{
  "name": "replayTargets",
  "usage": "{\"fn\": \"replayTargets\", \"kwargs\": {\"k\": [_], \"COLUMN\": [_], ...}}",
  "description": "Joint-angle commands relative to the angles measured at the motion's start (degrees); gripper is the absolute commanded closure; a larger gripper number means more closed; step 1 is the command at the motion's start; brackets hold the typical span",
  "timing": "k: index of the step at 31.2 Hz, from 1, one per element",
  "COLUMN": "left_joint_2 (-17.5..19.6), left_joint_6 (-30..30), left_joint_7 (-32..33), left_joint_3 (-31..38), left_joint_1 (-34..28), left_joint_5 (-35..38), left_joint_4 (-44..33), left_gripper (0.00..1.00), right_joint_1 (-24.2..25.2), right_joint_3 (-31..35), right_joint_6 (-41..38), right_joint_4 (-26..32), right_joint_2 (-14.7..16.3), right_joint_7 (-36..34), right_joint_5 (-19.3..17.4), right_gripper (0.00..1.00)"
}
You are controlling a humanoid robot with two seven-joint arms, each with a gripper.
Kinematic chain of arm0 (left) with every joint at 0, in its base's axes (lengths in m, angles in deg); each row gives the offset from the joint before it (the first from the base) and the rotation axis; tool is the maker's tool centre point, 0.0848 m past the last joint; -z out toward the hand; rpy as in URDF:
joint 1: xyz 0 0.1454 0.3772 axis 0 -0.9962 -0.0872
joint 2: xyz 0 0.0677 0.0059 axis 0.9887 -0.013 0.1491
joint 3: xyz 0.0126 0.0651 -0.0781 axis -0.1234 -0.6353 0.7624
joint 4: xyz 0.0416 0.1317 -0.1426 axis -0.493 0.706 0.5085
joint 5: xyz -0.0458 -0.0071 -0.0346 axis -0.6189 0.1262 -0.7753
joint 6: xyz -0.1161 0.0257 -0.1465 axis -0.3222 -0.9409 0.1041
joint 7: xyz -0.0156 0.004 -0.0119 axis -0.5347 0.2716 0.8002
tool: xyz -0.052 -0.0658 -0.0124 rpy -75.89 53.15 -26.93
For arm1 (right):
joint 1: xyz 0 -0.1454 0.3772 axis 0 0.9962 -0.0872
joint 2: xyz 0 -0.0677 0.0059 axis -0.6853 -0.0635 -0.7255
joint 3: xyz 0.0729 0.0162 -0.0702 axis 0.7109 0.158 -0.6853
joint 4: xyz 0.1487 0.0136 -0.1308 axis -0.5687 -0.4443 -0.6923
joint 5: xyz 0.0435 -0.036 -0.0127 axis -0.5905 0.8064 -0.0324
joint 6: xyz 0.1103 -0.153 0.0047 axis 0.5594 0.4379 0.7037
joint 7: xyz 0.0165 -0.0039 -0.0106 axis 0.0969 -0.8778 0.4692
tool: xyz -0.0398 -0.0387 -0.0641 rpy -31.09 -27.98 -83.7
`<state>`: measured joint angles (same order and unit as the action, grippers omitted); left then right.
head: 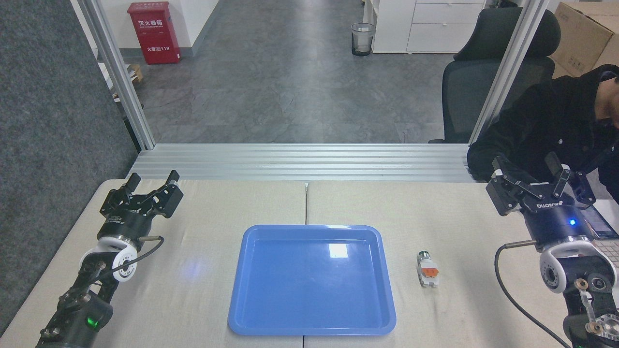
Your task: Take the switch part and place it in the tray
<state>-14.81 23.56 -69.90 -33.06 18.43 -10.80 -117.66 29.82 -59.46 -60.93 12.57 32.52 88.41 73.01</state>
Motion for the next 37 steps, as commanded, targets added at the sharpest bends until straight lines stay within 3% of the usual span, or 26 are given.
{"fn": "replayTargets", "kwargs": {"k": [1, 18, 25, 37], "left_joint_2": [0.0, 0.0, 0.0, 0.0], "left_joint_6": [-0.1, -0.1, -0.1, -0.1], "left_joint_7": [0.0, 0.0, 0.0, 0.0], "left_joint_3": [0.0, 0.0, 0.0, 0.0], "left_joint_1": [-0.1, -0.1, -0.1, -0.1], "left_joint_5": [0.0, 0.0, 0.0, 0.0], "left_joint_4": [0.0, 0.0, 0.0, 0.0], "left_gripper": [0.0, 0.0, 0.0, 0.0], "right_joint_1": [0.1, 0.0, 0.1, 0.2], "right_joint_3": [0.5, 0.8, 2.7, 2.7], "right_joint_6": [0.0, -0.6, -2.6, -2.5], "right_joint_4": [0.8, -1.3, -2.0, -3.3], "right_joint_2": [-0.2, 0.7, 0.6, 1.8], "right_joint_7": [0.0, 3.9, 4.0, 3.5], "right_joint_5": [0.4, -2.7, -10.0, -9.9], "right_gripper": [0.01, 0.01, 0.01, 0.01]}}
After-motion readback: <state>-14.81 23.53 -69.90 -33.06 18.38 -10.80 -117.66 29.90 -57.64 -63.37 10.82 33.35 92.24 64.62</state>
